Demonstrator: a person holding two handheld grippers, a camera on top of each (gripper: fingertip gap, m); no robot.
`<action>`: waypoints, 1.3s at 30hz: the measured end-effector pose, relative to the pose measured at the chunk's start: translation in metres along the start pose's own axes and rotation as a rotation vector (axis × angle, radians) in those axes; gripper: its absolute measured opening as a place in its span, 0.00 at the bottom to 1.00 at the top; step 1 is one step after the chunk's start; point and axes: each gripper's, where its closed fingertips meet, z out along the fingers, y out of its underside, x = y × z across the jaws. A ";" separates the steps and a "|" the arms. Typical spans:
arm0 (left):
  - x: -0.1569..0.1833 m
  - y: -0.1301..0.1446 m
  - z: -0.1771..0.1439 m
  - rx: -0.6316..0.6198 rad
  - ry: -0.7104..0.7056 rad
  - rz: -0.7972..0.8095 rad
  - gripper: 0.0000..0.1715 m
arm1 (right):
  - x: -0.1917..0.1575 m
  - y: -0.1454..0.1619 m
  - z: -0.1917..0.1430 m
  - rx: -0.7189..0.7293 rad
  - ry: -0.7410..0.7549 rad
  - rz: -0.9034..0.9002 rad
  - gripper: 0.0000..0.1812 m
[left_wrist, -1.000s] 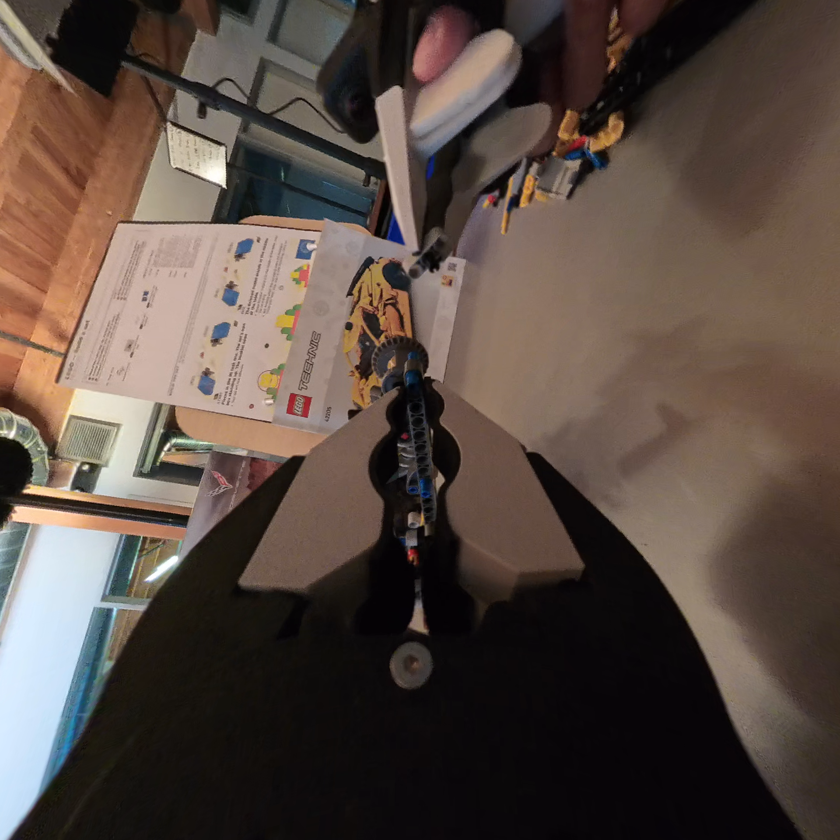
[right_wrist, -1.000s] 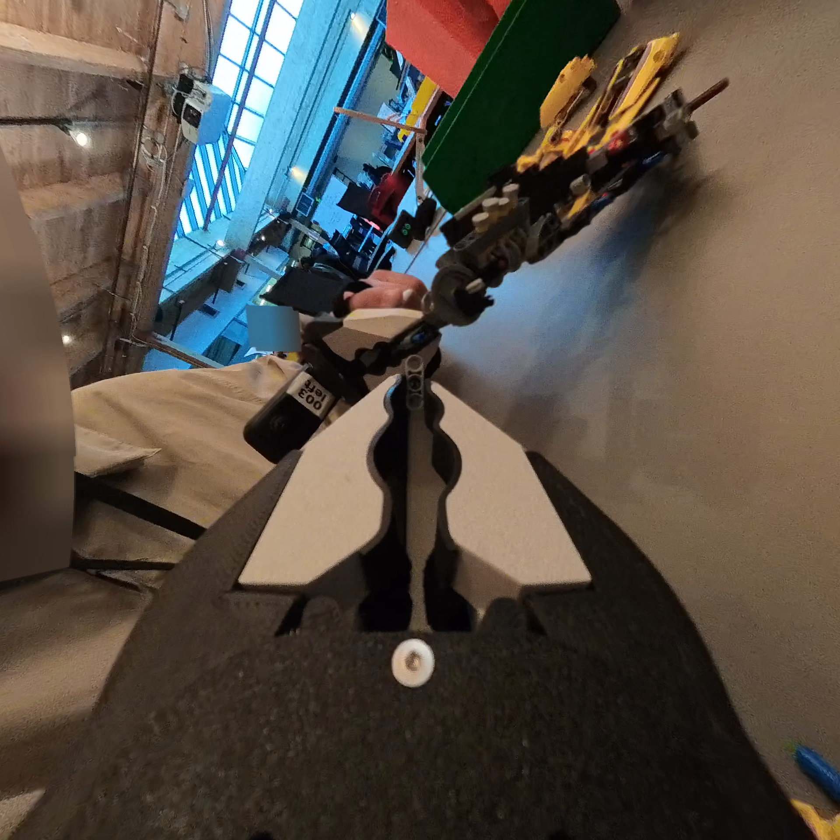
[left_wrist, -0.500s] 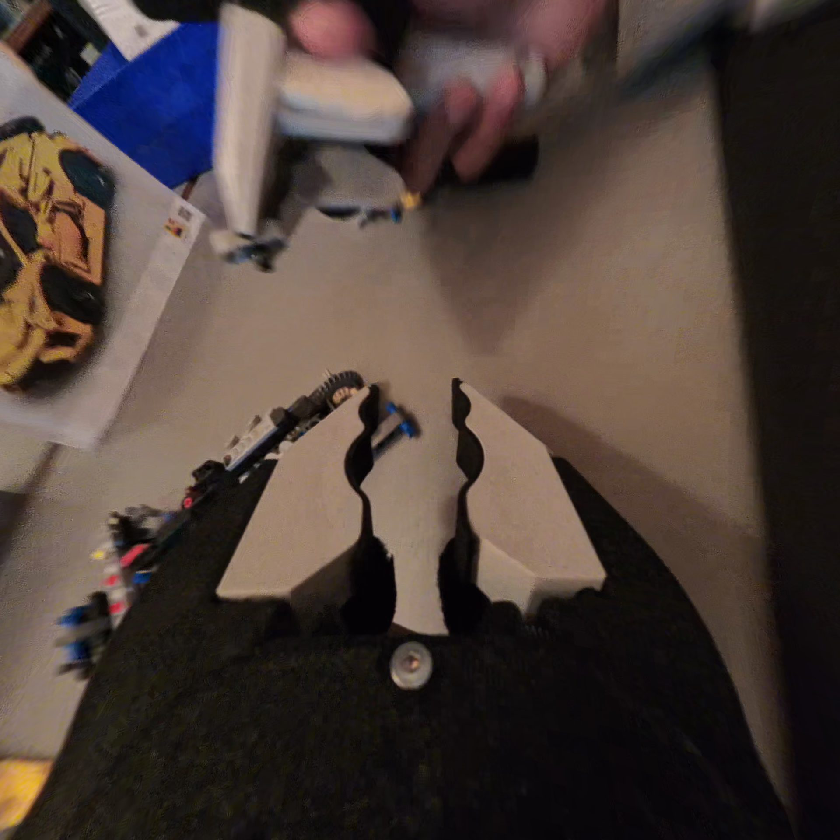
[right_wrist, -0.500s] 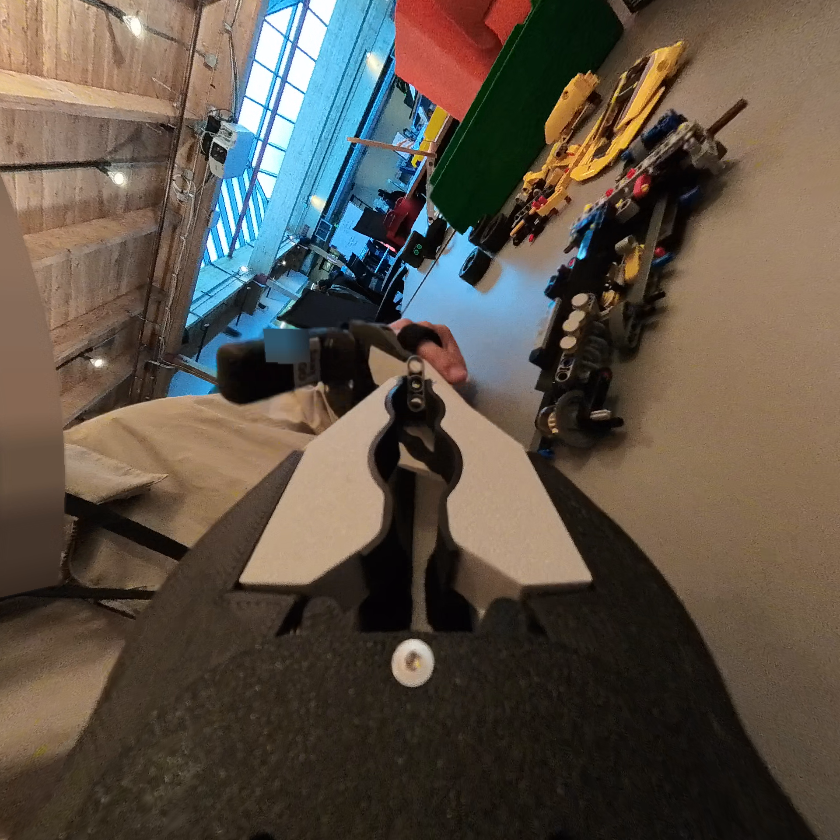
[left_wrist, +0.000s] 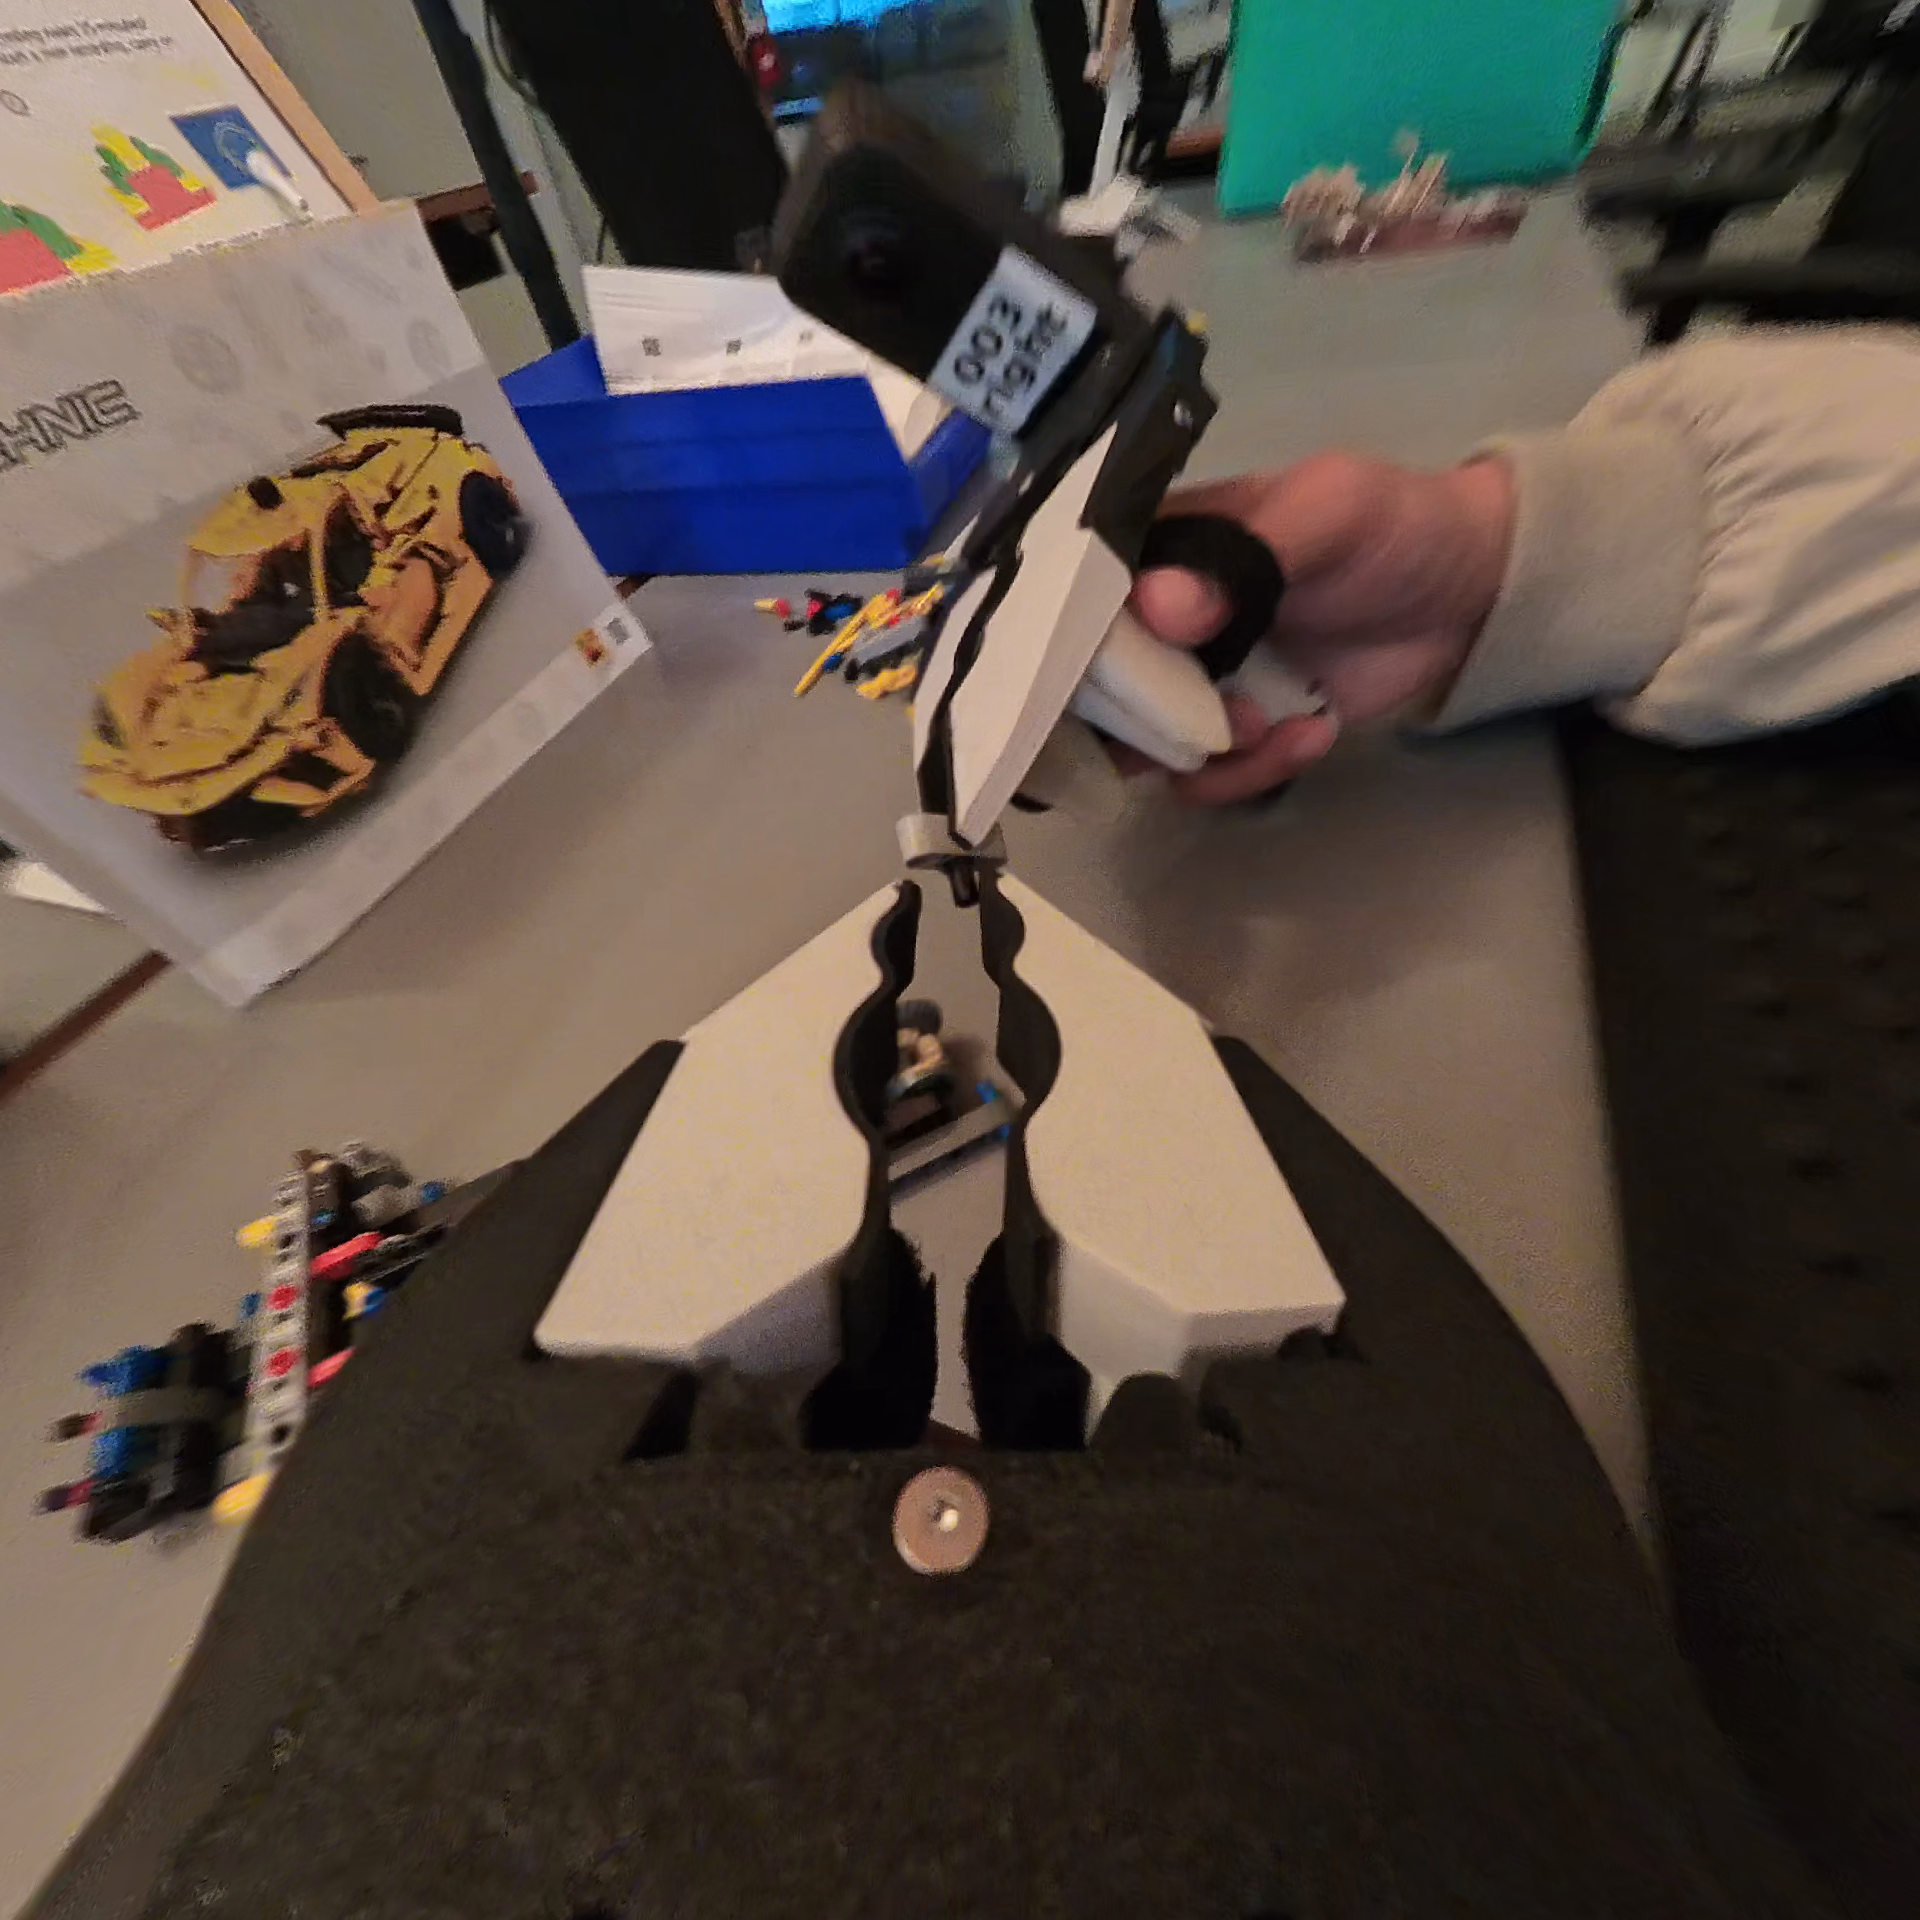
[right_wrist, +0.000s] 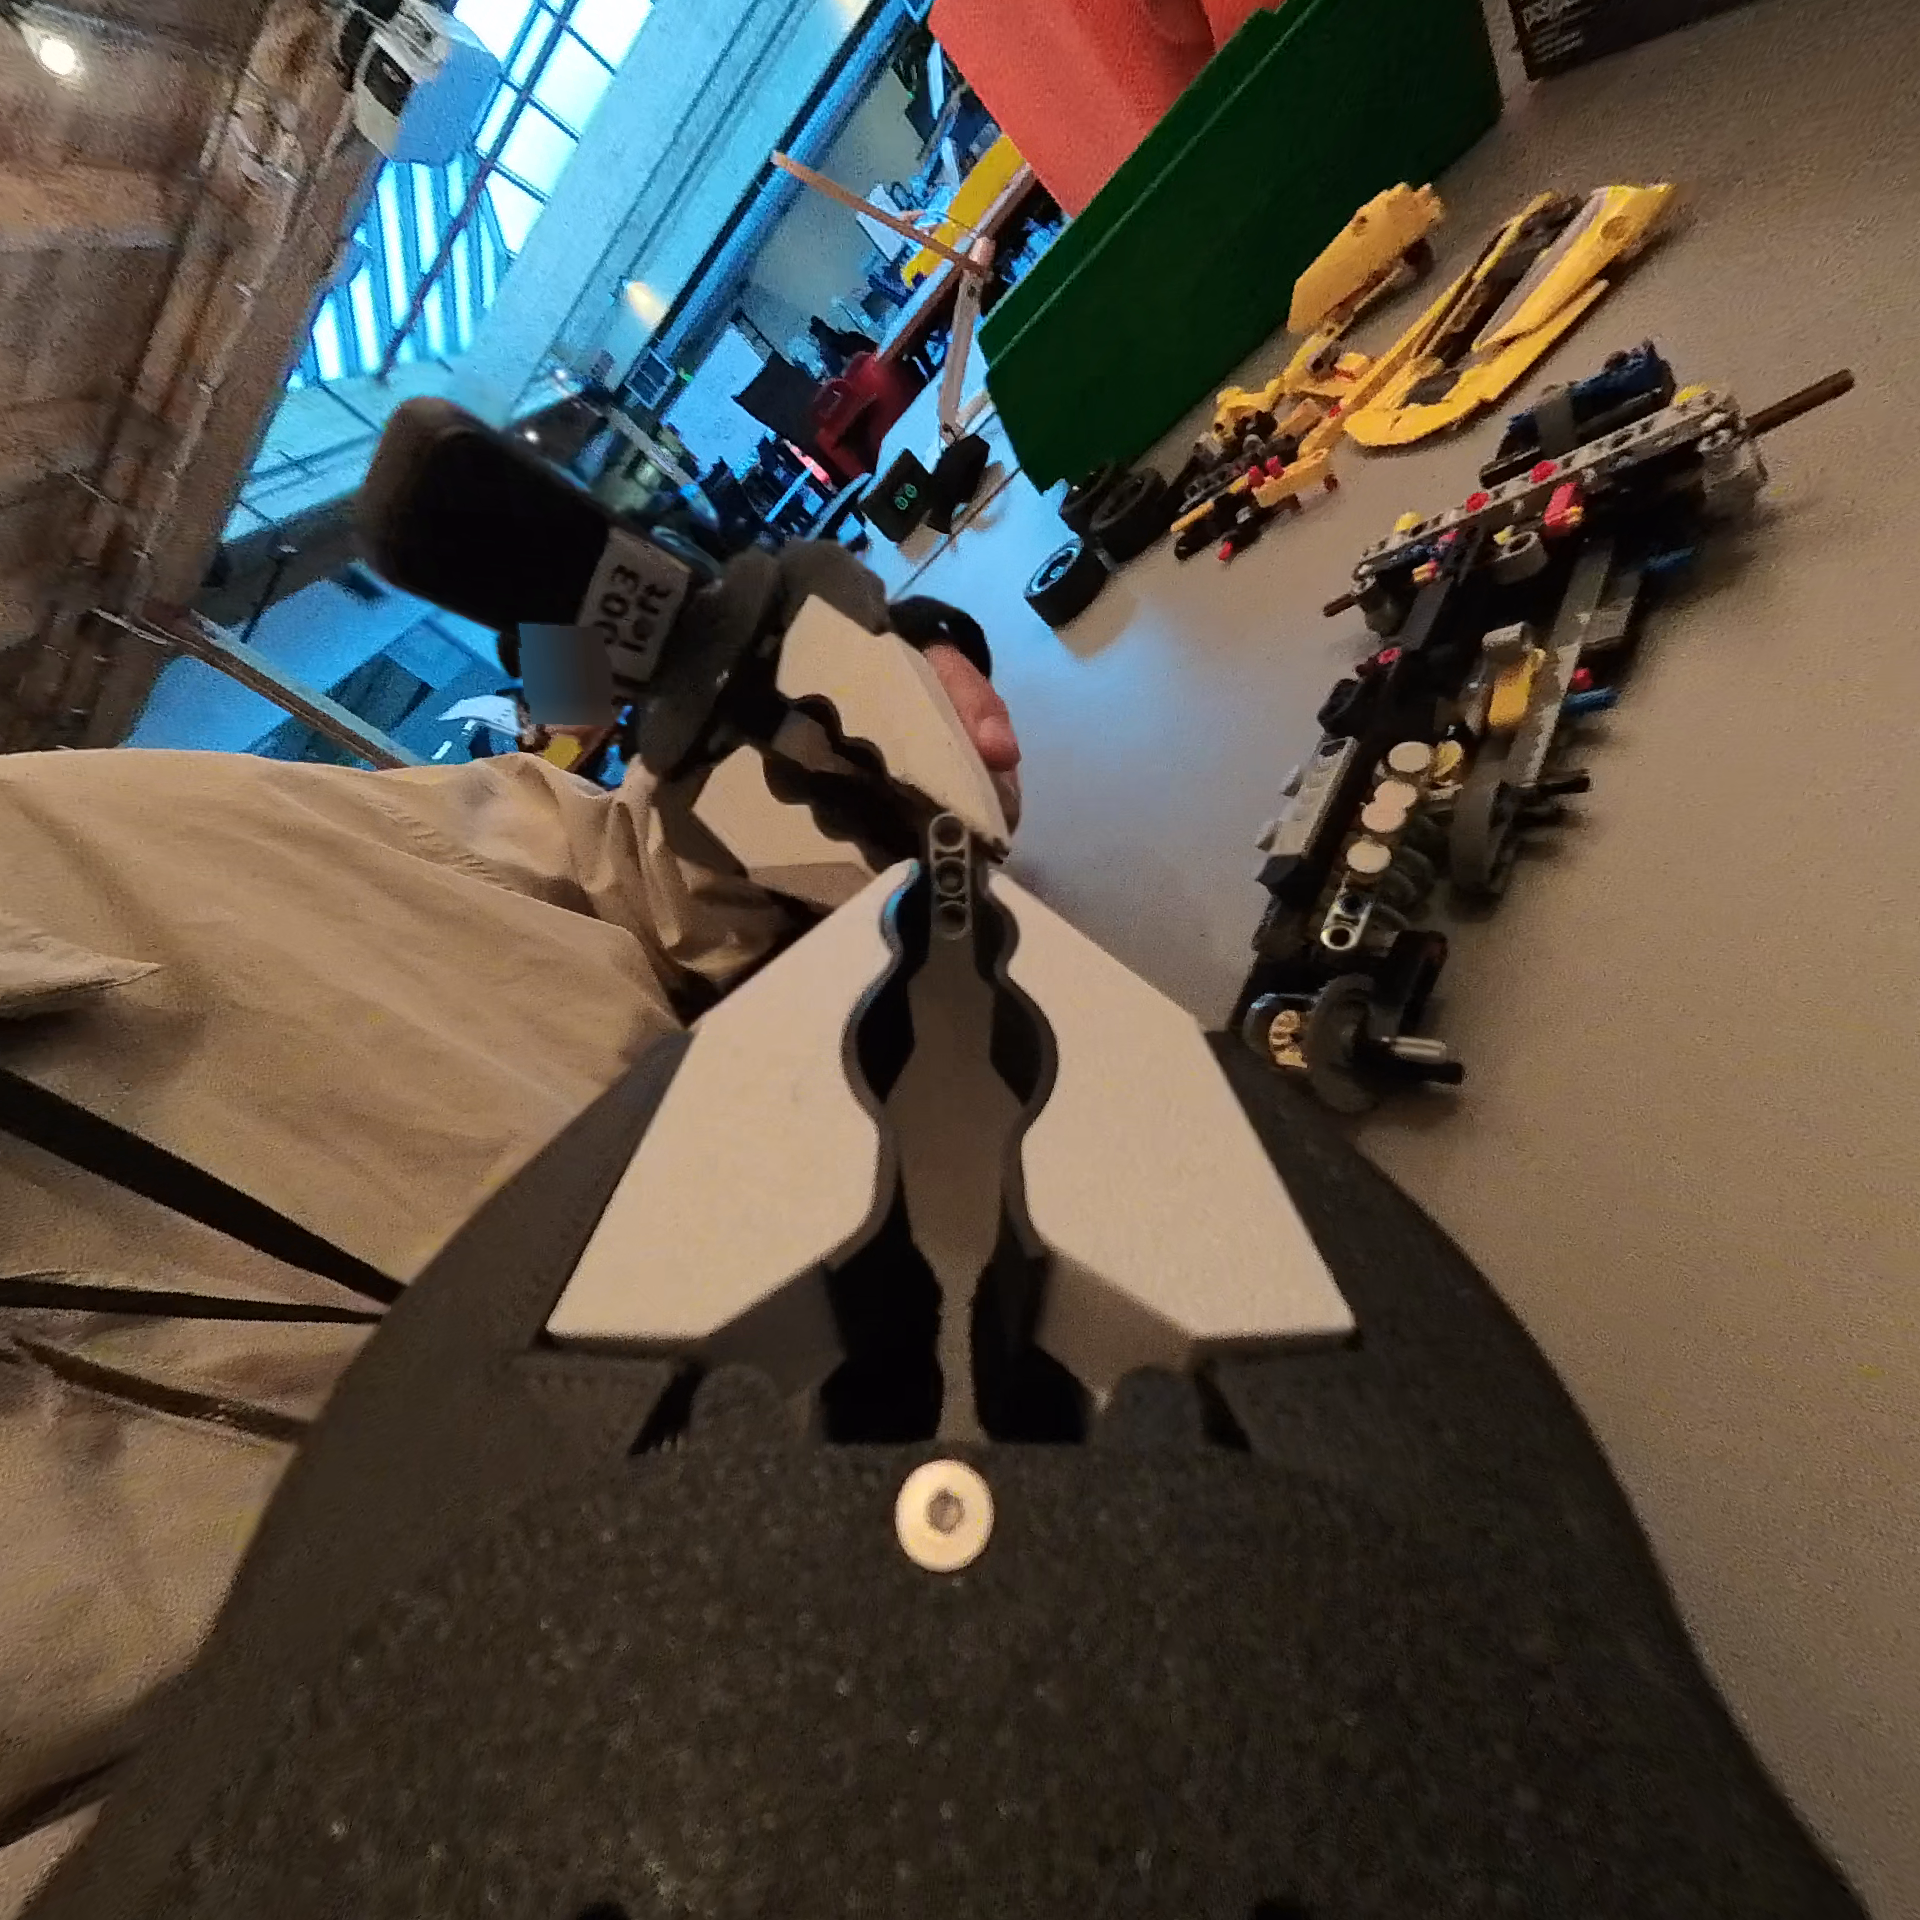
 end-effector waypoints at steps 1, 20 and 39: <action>0.001 0.005 0.002 -0.031 -0.018 0.052 0.07 | 0.003 0.002 0.001 -0.013 0.021 -0.013 0.03; -0.015 0.020 0.014 -0.224 -0.375 0.557 0.02 | 0.031 0.003 0.001 0.038 0.144 0.177 0.03; -0.025 0.016 0.002 -0.180 -0.340 0.407 0.00 | 0.015 -0.026 -0.028 0.146 0.102 0.105 0.03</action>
